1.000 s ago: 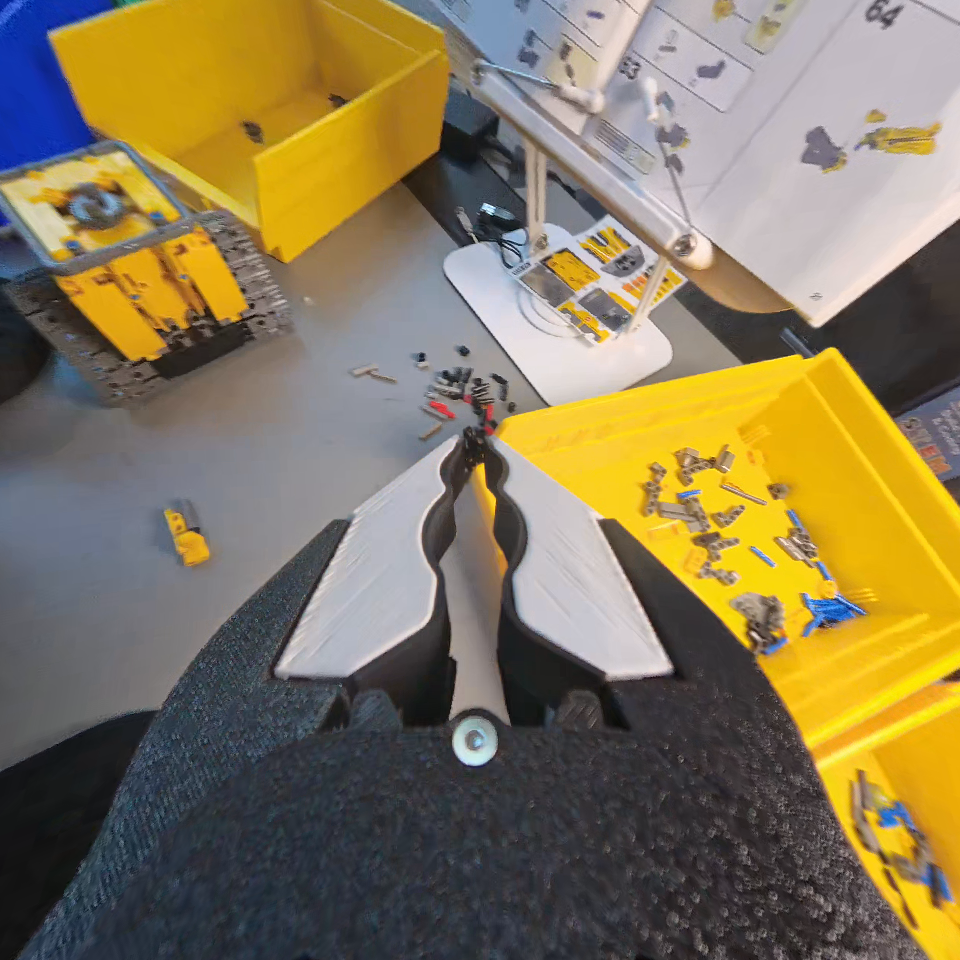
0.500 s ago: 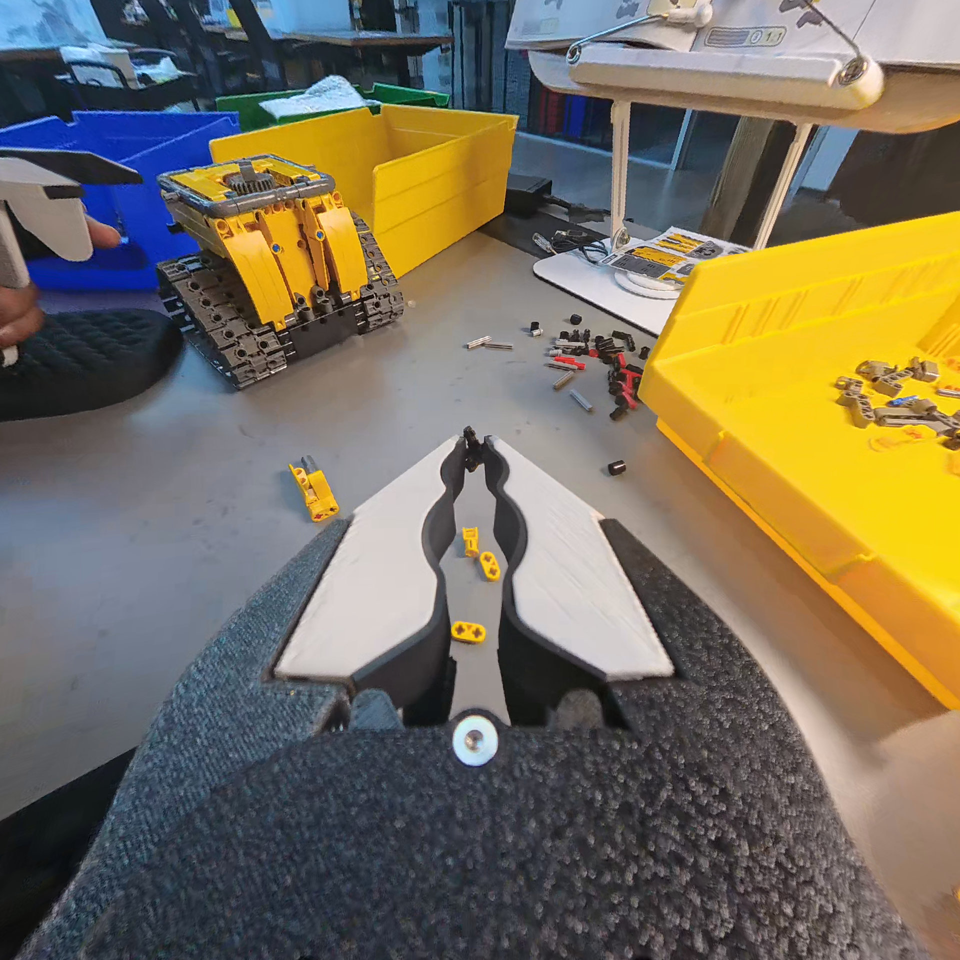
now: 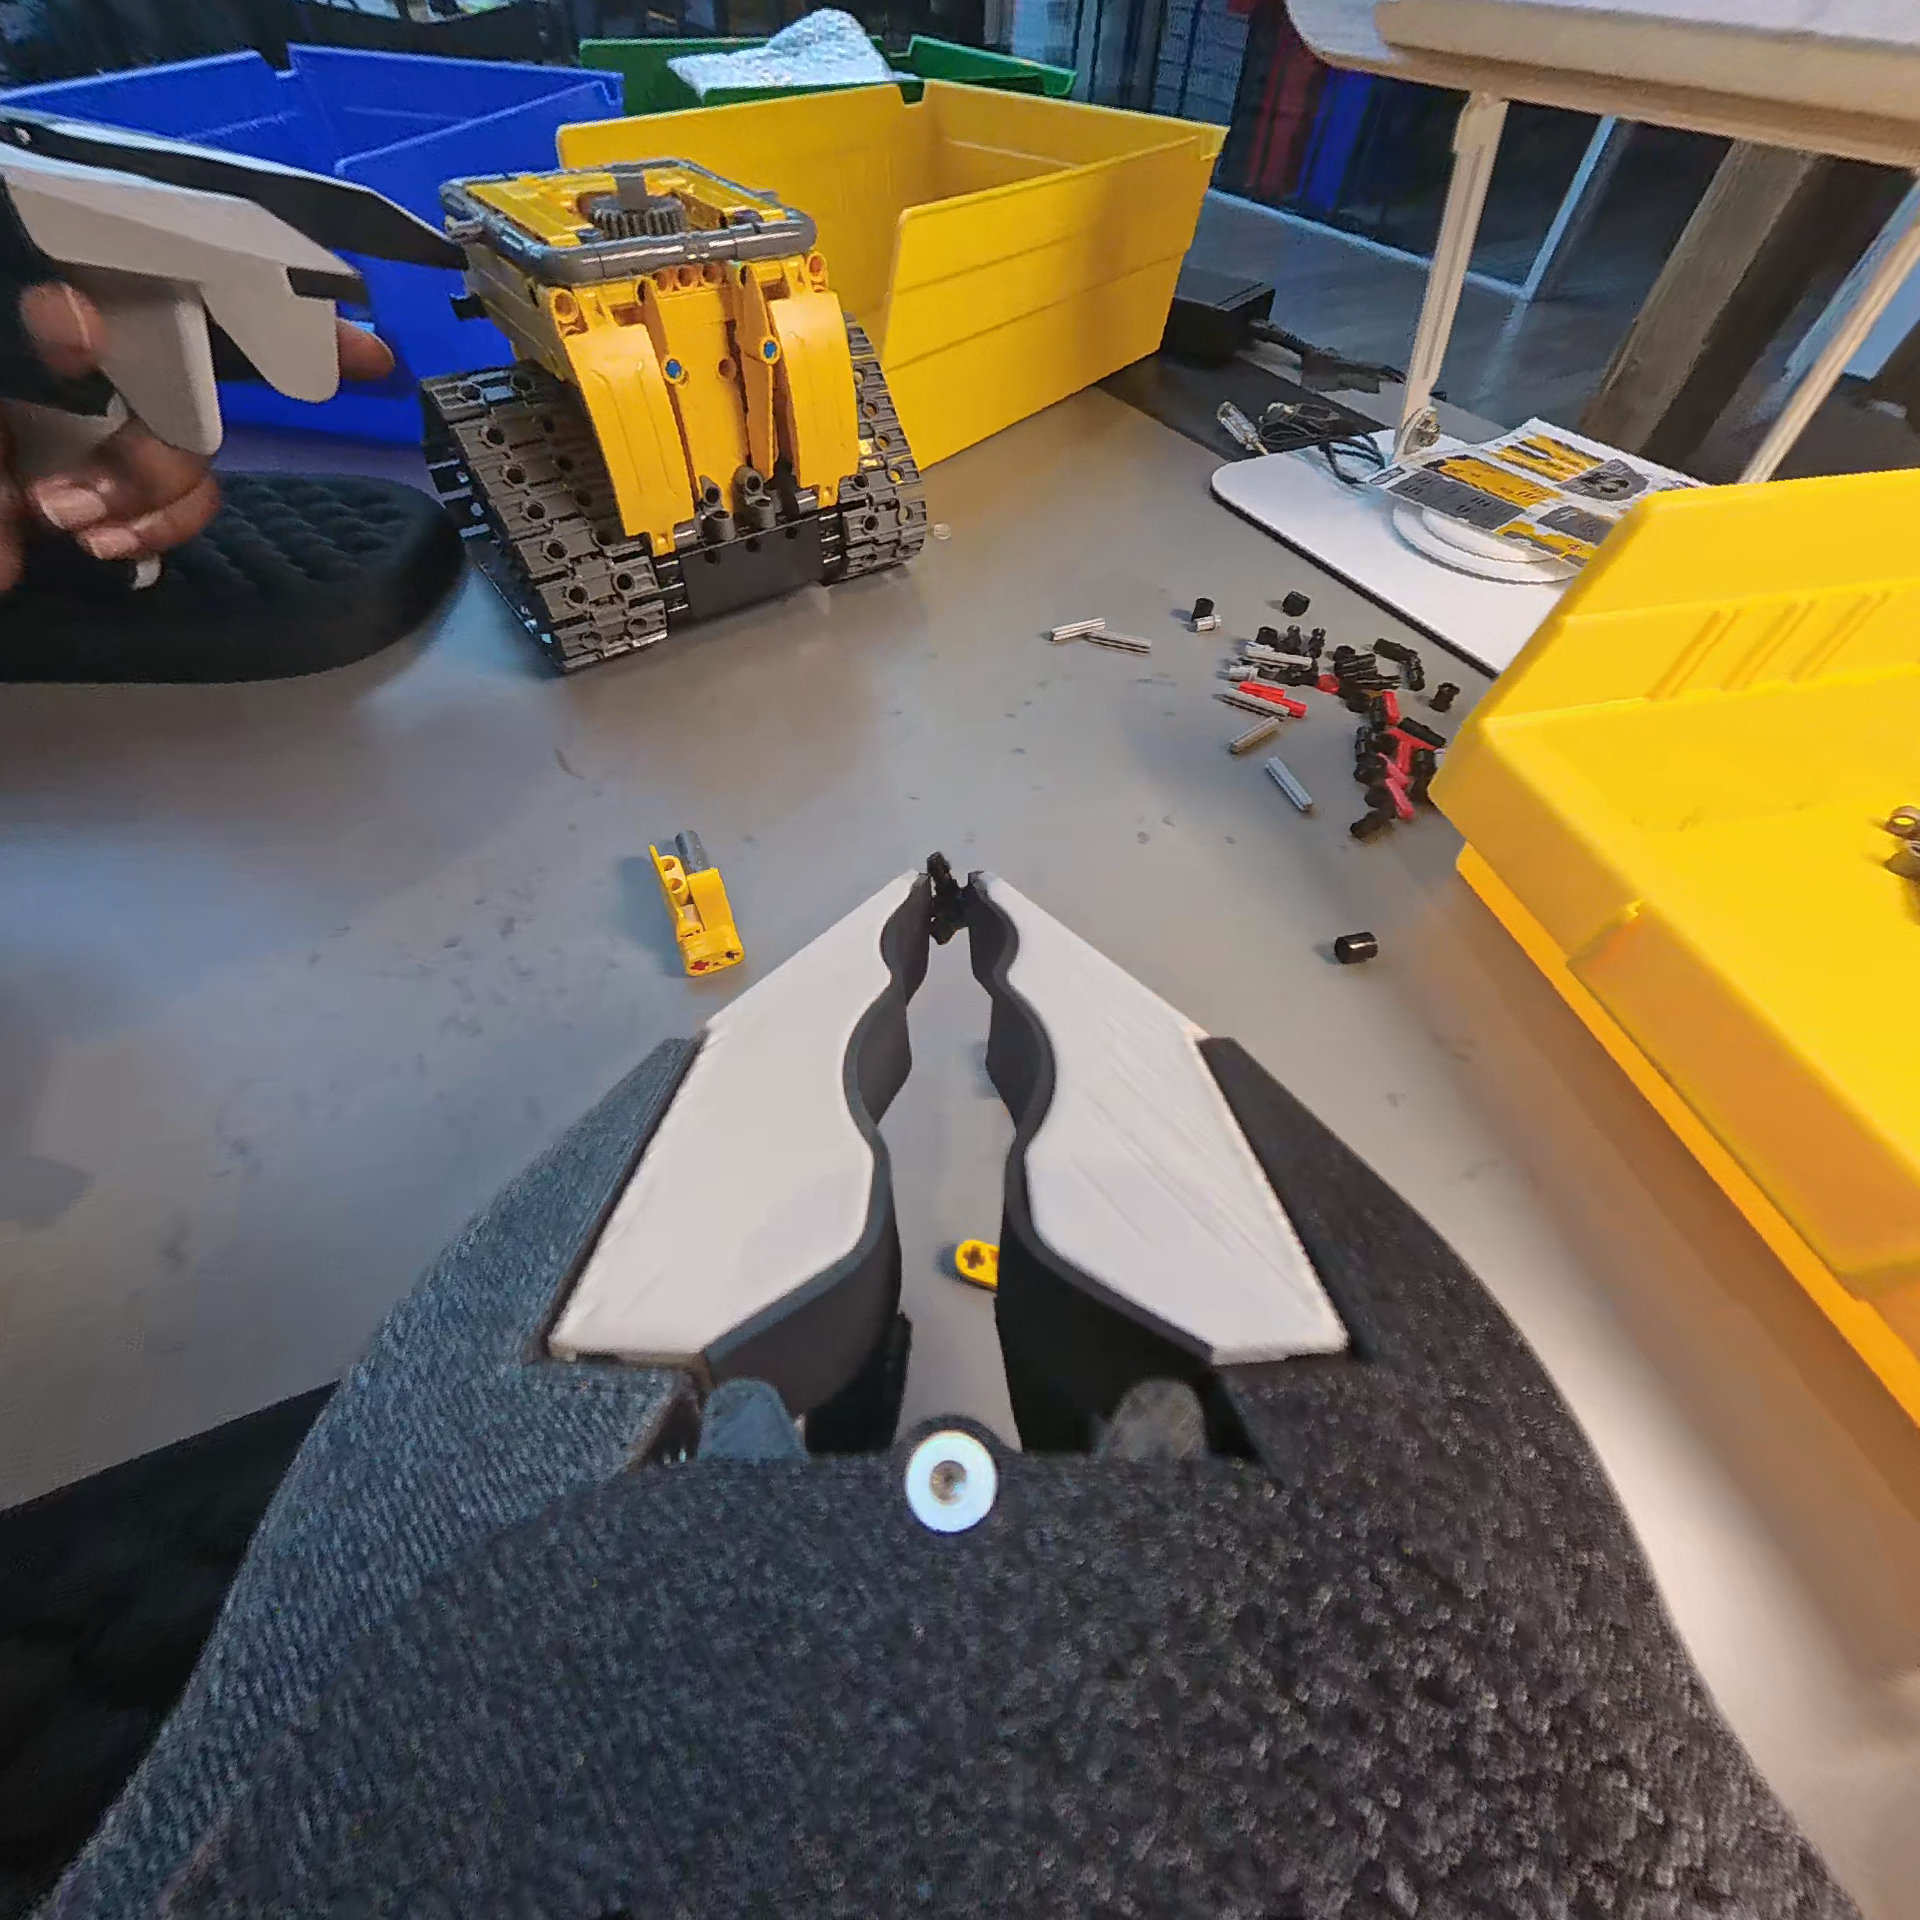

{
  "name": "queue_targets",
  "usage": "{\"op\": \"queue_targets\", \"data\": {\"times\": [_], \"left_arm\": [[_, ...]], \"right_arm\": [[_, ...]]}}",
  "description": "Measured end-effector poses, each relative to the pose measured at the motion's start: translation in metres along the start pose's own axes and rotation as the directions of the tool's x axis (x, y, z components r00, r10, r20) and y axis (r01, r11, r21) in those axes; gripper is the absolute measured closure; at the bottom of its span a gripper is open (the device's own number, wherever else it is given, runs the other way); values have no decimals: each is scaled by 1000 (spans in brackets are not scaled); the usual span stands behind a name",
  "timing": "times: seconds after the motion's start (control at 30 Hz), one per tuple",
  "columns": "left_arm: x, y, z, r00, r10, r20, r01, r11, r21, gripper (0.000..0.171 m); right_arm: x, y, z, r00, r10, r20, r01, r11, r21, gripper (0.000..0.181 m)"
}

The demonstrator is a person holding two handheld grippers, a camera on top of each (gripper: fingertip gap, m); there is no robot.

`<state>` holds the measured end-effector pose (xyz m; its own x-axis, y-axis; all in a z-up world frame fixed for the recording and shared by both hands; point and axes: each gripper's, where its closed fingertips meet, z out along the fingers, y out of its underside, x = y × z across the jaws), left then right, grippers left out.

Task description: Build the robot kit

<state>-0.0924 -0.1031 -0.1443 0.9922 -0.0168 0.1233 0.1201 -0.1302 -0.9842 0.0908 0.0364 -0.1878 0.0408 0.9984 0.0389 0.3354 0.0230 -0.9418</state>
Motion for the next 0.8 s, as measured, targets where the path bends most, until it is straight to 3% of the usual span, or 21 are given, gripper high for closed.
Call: {"op": "queue_targets", "data": {"times": [0.33,0.8], "left_arm": [[0,0,0,1000,-8,-10,8,1000,0,112],[0,-3,0,1000,-5,-14,5,1000,13,112]], "right_arm": [[-22,10,8,991,-97,94,104,992,-70,174],[-43,42,21,959,-191,210,244,933,-266,171]]}}
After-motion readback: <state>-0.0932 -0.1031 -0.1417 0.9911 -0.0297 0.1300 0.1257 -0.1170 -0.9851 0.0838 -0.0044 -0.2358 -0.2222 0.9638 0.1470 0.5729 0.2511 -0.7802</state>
